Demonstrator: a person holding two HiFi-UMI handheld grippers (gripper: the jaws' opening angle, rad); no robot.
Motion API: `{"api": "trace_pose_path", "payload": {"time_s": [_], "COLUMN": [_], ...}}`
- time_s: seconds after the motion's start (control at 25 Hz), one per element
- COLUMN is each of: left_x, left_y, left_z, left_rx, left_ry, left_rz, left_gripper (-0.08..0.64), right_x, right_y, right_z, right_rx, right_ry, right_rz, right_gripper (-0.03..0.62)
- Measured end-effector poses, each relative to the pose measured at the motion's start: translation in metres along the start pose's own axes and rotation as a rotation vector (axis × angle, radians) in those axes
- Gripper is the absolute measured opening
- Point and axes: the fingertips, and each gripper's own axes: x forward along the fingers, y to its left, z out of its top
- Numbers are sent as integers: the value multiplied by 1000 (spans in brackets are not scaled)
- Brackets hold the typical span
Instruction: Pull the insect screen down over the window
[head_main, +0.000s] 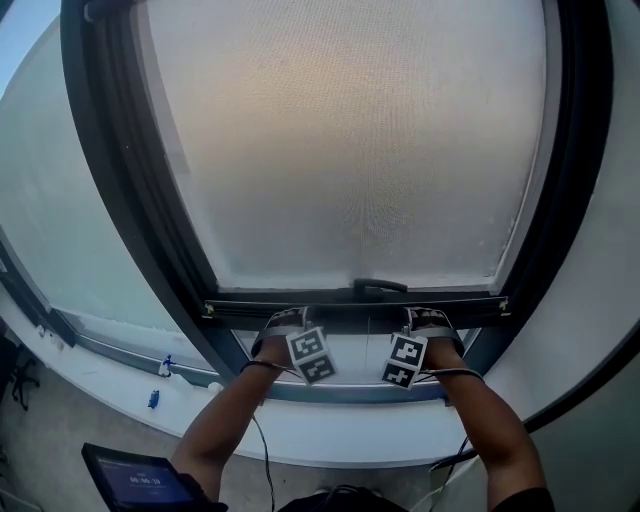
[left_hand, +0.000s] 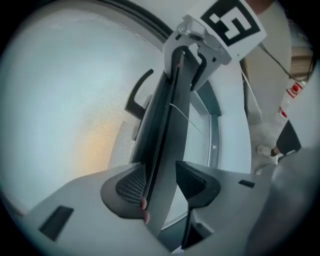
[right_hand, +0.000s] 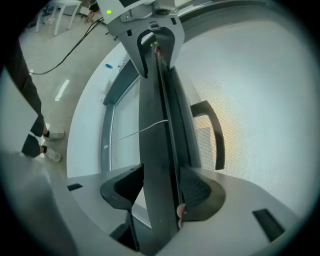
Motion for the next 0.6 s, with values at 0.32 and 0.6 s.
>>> {"api": "trace_pose_path", "payload": {"time_s": [0.32,0.6], "left_x": [-74,-127], "left_y": [4,-18], "left_z": [25,50], "left_rx": [-407,-663], "left_ry": [-260,-444], "left_rz": [68,136], "left_gripper": [2,2], "right_x": [-72,-134], "right_y": [-9,-16], "right_z": [19,25], "right_rx": [522,766], "right_ry": [-304,-483], "right_rz": [-93,-236], "right_gripper": [124,5]}}
